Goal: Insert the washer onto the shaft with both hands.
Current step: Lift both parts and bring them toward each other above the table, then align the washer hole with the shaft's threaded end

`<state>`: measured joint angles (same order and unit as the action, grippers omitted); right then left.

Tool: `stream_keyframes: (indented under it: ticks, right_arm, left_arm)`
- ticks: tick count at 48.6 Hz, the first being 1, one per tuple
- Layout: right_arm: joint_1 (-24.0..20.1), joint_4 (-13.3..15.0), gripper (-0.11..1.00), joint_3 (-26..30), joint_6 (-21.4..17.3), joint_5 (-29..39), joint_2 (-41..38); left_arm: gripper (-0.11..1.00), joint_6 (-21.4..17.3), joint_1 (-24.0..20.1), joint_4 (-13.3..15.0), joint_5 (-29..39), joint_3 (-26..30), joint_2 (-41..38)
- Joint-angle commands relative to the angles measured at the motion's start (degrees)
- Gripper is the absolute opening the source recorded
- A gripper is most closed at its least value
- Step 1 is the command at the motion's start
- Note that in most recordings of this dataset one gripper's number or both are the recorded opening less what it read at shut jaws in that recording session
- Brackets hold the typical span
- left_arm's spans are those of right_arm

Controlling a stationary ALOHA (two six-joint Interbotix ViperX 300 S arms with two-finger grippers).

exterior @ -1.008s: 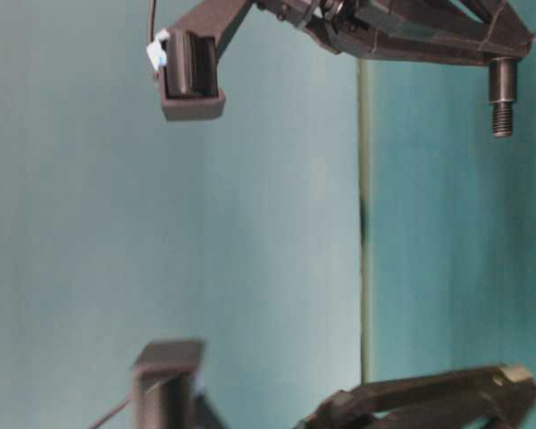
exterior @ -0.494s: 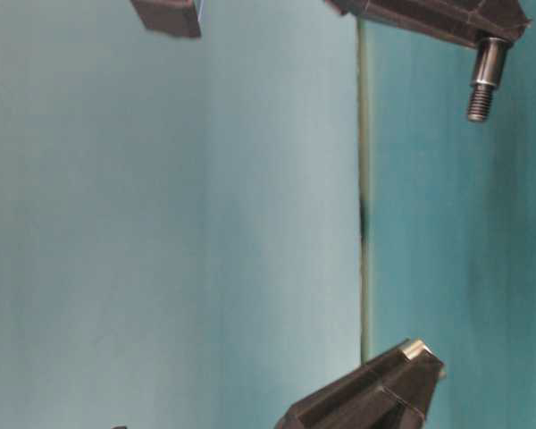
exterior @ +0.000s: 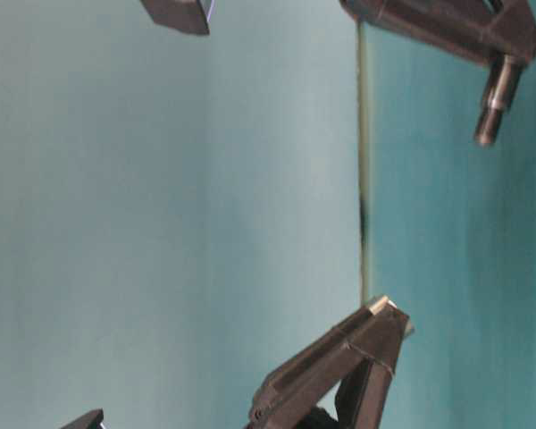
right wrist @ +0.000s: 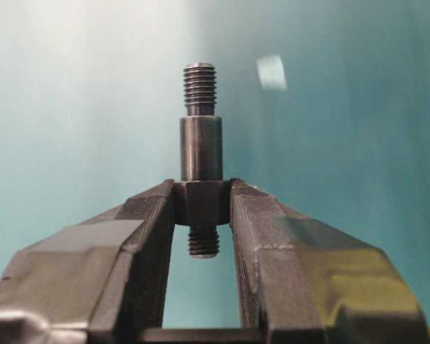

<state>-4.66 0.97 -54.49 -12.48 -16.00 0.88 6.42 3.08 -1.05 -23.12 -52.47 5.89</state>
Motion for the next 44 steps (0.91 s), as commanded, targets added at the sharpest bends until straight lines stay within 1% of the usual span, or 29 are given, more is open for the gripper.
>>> stream_keyframes:
  ticks: [1, 36, 44]
  right_arm:
    - [-0.3, -0.2, 0.00, 1.3, -0.6, -2.1, -0.2]
    - [-0.4, -0.2, 0.00, 1.8, -0.7, -7.6, -1.1]
    - [-0.3, -0.2, 0.00, 2.0, -0.7, -8.0, -1.3]
  left_arm:
    - [0.36, 0.1, 0.2, -0.1, -0.8, 1.5, -0.2]
    - [0.36, 0.1, 0.2, -0.1, -0.8, 5.7, -4.2]
    - [0.36, 0.1, 0.3, 0.0, -1.1, 6.3, -4.9]
